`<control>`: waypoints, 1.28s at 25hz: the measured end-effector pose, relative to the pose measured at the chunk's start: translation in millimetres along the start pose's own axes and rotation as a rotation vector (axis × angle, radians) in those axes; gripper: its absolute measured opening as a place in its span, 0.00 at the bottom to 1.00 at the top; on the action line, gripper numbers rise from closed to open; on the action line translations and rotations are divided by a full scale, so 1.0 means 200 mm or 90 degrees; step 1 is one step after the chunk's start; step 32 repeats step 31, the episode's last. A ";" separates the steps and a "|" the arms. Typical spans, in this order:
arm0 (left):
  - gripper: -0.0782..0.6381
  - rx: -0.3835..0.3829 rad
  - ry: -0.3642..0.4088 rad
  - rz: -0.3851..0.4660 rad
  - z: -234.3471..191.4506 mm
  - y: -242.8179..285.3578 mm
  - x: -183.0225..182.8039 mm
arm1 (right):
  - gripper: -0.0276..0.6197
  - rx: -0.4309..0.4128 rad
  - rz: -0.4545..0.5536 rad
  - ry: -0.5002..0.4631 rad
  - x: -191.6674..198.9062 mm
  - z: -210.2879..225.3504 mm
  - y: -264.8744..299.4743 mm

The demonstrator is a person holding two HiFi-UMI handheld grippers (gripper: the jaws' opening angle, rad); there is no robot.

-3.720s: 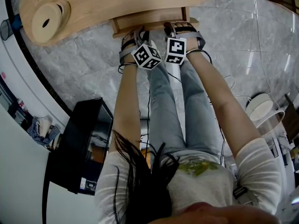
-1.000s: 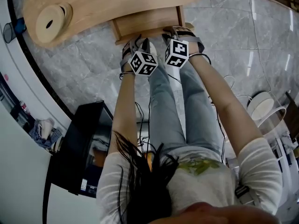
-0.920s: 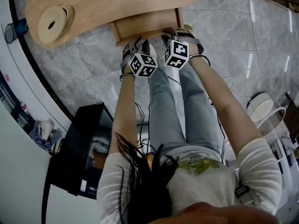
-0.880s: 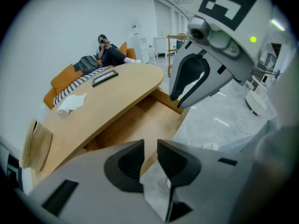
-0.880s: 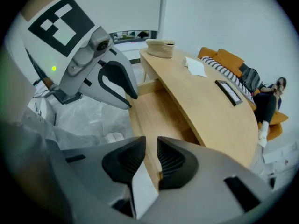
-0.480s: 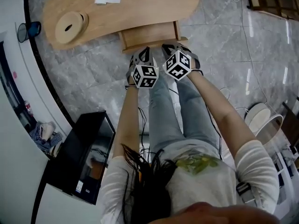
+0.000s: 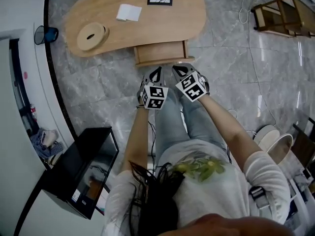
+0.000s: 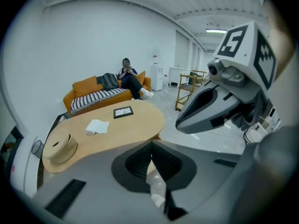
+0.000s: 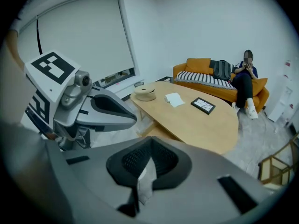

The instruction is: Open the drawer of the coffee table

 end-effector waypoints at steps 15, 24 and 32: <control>0.13 0.008 -0.055 0.080 0.21 -0.48 -0.22 | 0.05 -0.012 0.099 0.011 -0.19 -0.11 -0.56; 0.13 -0.027 -0.088 0.127 0.38 -0.65 -0.32 | 0.05 -0.037 0.139 -0.006 -0.19 -0.14 -0.77; 0.13 -0.049 -0.094 0.145 0.54 -0.71 -0.34 | 0.05 -0.044 0.157 -0.027 -0.15 -0.14 -0.92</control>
Point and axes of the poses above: the fingertips, and each gripper's own axes: y forward along the fingers, z to its right, x out of its underside, the point moved 10 cm from there along -y, backward along the fingers, and after that the axes turned 9 degrees about -y, right-handed, at the moved point
